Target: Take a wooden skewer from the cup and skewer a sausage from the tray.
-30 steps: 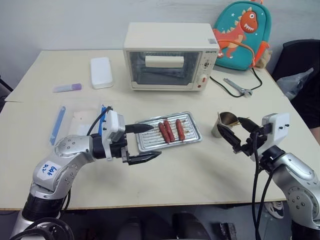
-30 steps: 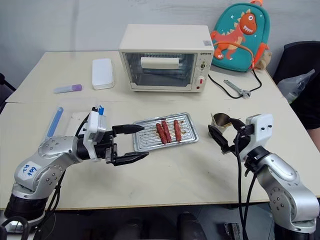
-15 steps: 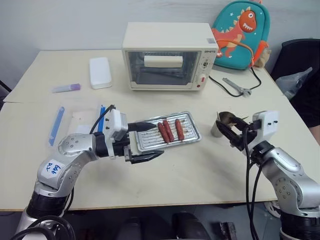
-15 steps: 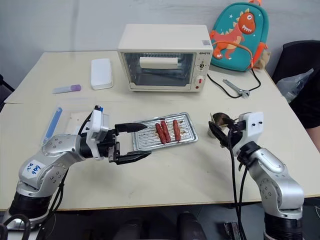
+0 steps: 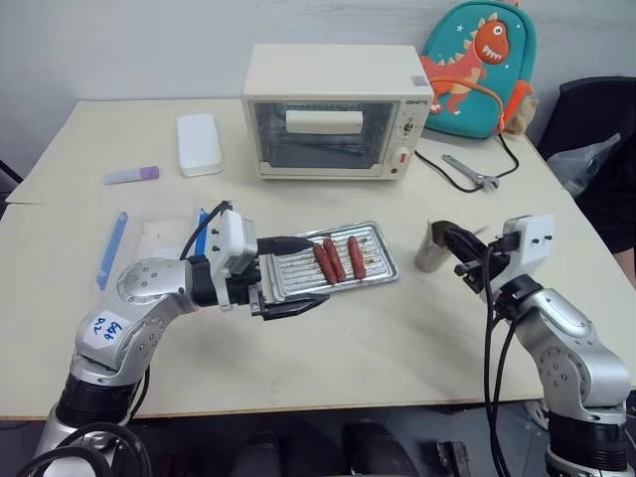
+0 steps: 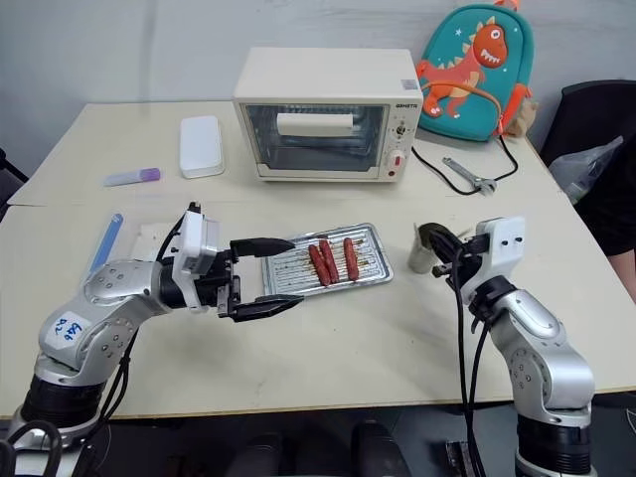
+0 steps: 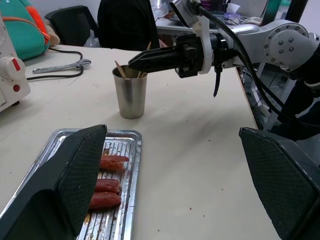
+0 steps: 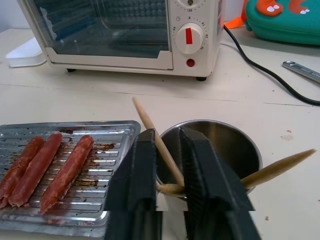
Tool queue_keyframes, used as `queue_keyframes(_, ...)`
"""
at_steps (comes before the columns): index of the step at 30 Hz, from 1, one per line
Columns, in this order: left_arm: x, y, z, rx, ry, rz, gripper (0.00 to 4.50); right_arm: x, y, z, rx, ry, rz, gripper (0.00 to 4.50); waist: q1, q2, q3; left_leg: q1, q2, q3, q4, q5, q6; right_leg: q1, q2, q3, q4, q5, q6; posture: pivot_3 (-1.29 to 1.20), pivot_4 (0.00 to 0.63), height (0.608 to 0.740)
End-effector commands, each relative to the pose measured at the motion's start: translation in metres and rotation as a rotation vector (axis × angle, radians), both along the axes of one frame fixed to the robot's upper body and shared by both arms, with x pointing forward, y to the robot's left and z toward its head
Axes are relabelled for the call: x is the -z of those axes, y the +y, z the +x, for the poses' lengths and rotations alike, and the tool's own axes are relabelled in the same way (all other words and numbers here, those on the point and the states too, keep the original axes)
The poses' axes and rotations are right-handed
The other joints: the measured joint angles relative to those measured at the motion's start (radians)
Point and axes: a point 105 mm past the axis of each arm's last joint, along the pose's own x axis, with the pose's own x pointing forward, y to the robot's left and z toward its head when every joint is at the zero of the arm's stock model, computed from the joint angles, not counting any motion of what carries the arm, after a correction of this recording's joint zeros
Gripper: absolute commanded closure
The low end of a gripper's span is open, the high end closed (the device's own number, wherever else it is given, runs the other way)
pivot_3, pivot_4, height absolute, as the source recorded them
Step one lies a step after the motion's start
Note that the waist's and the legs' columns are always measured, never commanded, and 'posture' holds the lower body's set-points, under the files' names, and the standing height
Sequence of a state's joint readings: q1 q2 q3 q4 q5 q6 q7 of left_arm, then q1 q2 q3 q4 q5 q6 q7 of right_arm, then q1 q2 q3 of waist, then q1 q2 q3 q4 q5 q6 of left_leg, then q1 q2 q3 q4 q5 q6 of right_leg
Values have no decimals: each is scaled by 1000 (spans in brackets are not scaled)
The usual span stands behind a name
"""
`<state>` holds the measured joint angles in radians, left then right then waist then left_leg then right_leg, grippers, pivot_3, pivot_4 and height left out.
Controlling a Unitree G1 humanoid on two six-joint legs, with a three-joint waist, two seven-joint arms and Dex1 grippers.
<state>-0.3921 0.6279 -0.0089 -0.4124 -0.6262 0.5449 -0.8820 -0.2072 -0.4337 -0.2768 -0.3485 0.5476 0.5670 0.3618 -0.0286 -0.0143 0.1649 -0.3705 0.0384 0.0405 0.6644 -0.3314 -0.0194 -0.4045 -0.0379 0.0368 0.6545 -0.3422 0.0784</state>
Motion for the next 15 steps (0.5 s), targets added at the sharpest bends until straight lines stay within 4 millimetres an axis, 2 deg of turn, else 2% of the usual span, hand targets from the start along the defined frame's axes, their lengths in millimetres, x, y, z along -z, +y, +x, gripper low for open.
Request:
queue_keyframes(1, -7, -2, 0, 11, -32, -8, 0, -9, 1, 1, 0, -40, -11, 4495, 1, 0, 0, 0, 0, 0, 0, 0, 0, 0, 0, 0, 0, 0, 0, 0, 150, 740)
queue_keyframes(13, -9, -3, 2, 9, -40, -16, 0, -23, 0, 2, -8, -66, -28, 4495, 1, 0, 0, -1, 0, 1, 0, 0, 0, -2, 0, 0, 1, 0, 0, 0, 150, 740)
queue_keyframes(15, -8, -4, 3, 9, -38, -15, 0, -31, 1, -2, -16, -78, -41, 4495, 1, 0, 0, -2, 0, 1, 0, 0, 0, -3, 0, 0, 1, 0, 0, 0, 150, 740)
